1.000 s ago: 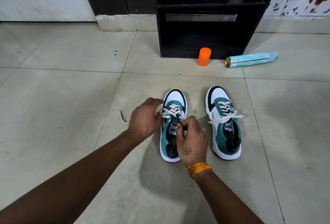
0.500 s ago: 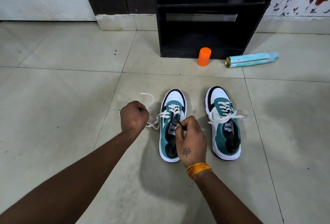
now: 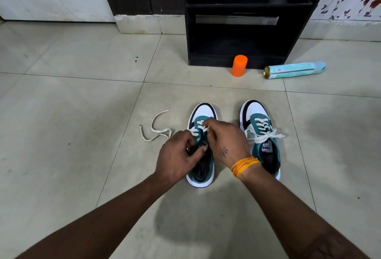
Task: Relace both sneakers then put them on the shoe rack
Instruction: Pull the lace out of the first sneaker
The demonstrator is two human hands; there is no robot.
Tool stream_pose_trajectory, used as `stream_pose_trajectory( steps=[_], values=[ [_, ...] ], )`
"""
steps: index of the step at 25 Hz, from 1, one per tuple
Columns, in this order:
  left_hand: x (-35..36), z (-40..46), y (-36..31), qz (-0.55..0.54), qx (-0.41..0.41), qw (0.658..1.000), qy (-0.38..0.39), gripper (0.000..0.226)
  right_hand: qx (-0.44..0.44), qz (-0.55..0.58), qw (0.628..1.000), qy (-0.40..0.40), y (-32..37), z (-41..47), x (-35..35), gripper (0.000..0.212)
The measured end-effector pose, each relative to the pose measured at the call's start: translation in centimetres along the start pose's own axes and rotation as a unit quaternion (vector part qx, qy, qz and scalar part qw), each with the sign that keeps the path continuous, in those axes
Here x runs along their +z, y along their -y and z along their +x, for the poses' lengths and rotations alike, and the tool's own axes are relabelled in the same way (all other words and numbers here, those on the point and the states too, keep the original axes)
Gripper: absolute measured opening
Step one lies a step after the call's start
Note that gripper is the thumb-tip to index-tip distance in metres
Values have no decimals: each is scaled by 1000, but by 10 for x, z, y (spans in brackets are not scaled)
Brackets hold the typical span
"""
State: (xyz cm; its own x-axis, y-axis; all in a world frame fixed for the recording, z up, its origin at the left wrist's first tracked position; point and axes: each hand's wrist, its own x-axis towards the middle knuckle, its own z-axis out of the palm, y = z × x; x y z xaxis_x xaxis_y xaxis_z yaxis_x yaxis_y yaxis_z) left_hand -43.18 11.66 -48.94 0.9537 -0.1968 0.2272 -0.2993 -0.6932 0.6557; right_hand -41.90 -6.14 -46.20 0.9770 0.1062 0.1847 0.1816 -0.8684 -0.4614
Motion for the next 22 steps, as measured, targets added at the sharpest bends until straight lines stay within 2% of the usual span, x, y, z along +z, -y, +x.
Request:
stream_pose_trajectory(
  steps=[2,3,5,7,9,10,11,13,15,17,19,20,22],
  values=[
    [2,-1,4,2,-11,1000,-7,25,-47,-99,989,95,1,14,-6,23],
    [3,-3,5,1,-16,1000,-12,24,-63,-128,984,106,1,18,-7,21],
    [3,-3,3,0,-34,999,-24,25,-51,-126,988,69,-4,18,-2,14],
    [5,-1,2,-4,-56,998,-29,26,81,-2,997,1,-11,13,10,10],
    [6,-2,-1,-9,-59,998,-31,26,230,164,959,-2,-14,9,16,17],
    [6,-2,-2,-10,-55,998,-31,26,253,200,946,-12,-14,6,18,24],
    [5,-2,-2,-12,-52,998,-33,25,230,196,953,-19,-15,4,18,29],
    [5,-2,0,-14,-52,998,-34,25,62,61,996,-4,-20,2,10,31],
    [5,-2,1,-17,-52,998,-32,26,-72,-116,990,45,-19,4,3,34],
    [5,-2,0,-19,-48,998,-32,26,-99,-201,973,50,-14,9,3,22],
    [5,-3,-1,-23,-51,998,-35,25,-45,-176,983,14,-15,8,7,12],
    [4,-3,-1,-24,-51,998,-35,25,27,-113,993,-12,-18,8,7,13],
    [4,-3,0,-25,-50,998,-33,24,180,34,982,-50,-22,9,3,14]
  ],
)
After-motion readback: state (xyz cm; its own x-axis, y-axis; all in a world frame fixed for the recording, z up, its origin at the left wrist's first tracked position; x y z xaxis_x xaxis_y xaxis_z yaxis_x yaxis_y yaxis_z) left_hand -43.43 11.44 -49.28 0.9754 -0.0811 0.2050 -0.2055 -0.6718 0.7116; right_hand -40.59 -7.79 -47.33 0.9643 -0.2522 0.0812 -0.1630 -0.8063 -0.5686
